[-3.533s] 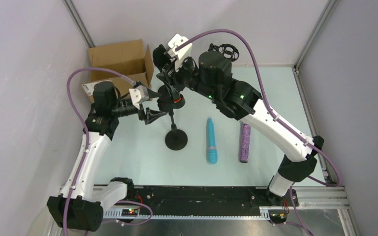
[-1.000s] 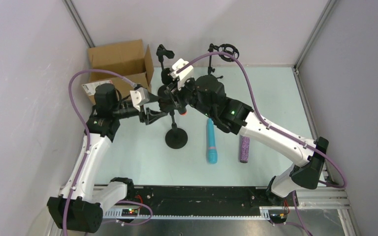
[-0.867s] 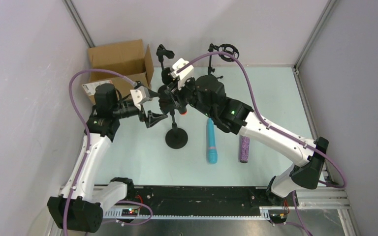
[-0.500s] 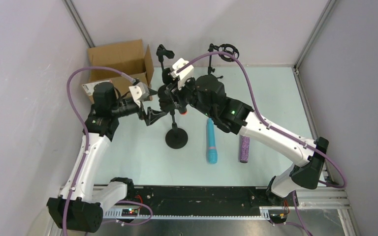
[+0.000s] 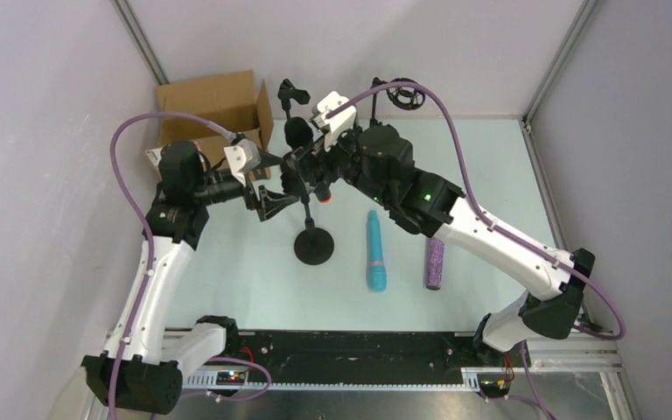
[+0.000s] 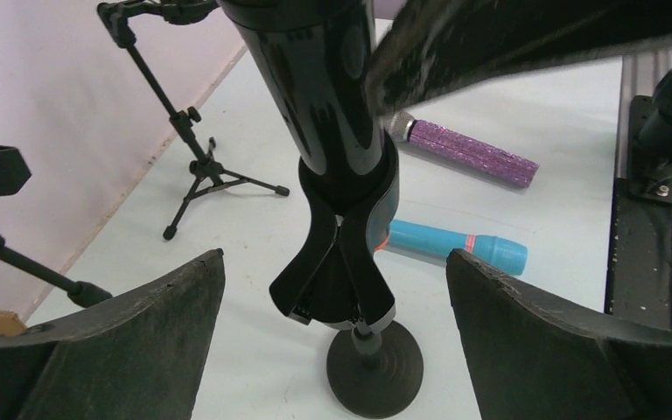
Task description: Attach the microphones to the stand
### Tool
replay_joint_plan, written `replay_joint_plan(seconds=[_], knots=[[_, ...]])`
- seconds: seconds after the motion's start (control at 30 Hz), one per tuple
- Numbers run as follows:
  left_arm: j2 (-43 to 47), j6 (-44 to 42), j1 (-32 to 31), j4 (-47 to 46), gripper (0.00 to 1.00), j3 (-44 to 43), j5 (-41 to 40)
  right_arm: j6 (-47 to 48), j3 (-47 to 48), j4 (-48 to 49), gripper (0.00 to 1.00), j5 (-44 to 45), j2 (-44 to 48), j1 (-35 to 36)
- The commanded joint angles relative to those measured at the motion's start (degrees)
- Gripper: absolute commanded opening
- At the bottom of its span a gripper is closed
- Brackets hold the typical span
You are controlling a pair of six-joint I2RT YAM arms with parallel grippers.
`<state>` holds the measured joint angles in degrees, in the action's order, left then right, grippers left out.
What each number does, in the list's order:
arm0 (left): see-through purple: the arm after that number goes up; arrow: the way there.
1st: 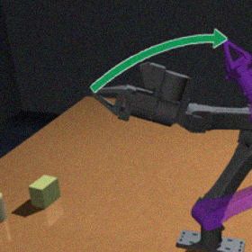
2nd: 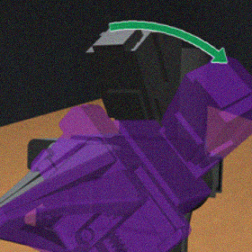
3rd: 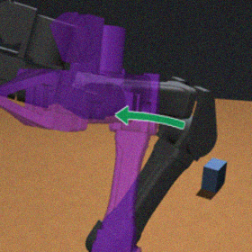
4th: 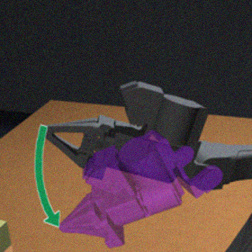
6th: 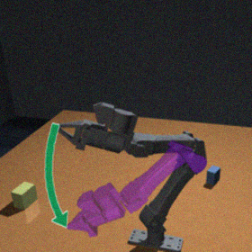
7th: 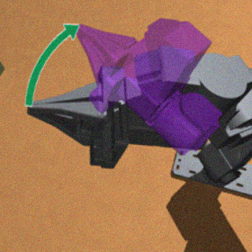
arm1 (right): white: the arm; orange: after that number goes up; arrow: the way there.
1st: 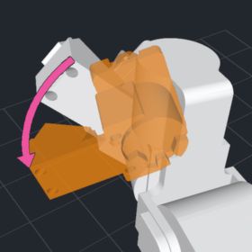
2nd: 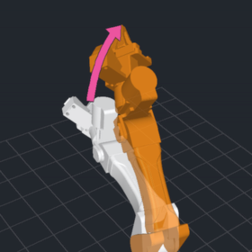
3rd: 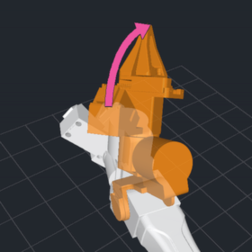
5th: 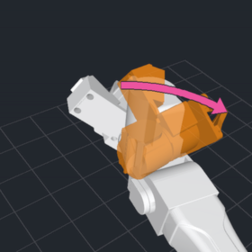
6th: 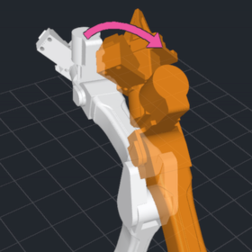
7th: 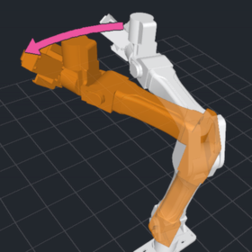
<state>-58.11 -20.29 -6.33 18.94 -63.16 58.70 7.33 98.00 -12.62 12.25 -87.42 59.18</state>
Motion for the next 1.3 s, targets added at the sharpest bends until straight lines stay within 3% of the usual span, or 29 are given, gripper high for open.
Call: replay_joint_plan(seconds=[0.0, 0.33, 0.53, 0.67, 0.87, 1.03, 1.17, 1.27], knots=[[-0.4, 0.6, -1.8, -0.6, 1.00, -1.6, 2.2, -2.4, -0.4, 1.3, 0.96, 0.8, 7.2, 0.0], [-2.9, -3.6, -6.3, -0.6, 1.00, -1.1, -2.3, -10.4, -16.9, 0.5, 0.98, -0.6, 21.8, -4.6], [-7.6, -4.4, -7.6, -0.6, 1.00, -6.0, -3.8, -12.7, -23.9, -0.8, 0.98, 1.1, 26.1, -5.0], [-10.3, -3.8, -7.9, -0.6, 0.99, -8.0, -4.0, -13.9, -25.7, -0.9, 0.97, 1.2, 27.0, -5.2], [-11.1, -4.4, -7.7, -0.6, 0.89, -8.5, -4.6, -14.3, -26.1, -0.3, 0.96, 1.2, 27.8, -5.4], [-6.9, -4.6, -7.1, 0.0, 0.99, -4.8, -6.1, -14.0, -26.1, -0.3, 0.96, 0.6, 28.1, -6.0], [-3.4, -5.2, -7.4, 0.0, 1.00, -1.7, -7.2, -14.1, -26.2, -0.2, 0.96, 0.0, 27.7, -6.8], [-0.7, -6.1, -7.4, -0.1, 1.00, -0.6, -13.1, -14.2, -26.3, -0.1, 0.96, 0.0, 27.5, -7.0]])
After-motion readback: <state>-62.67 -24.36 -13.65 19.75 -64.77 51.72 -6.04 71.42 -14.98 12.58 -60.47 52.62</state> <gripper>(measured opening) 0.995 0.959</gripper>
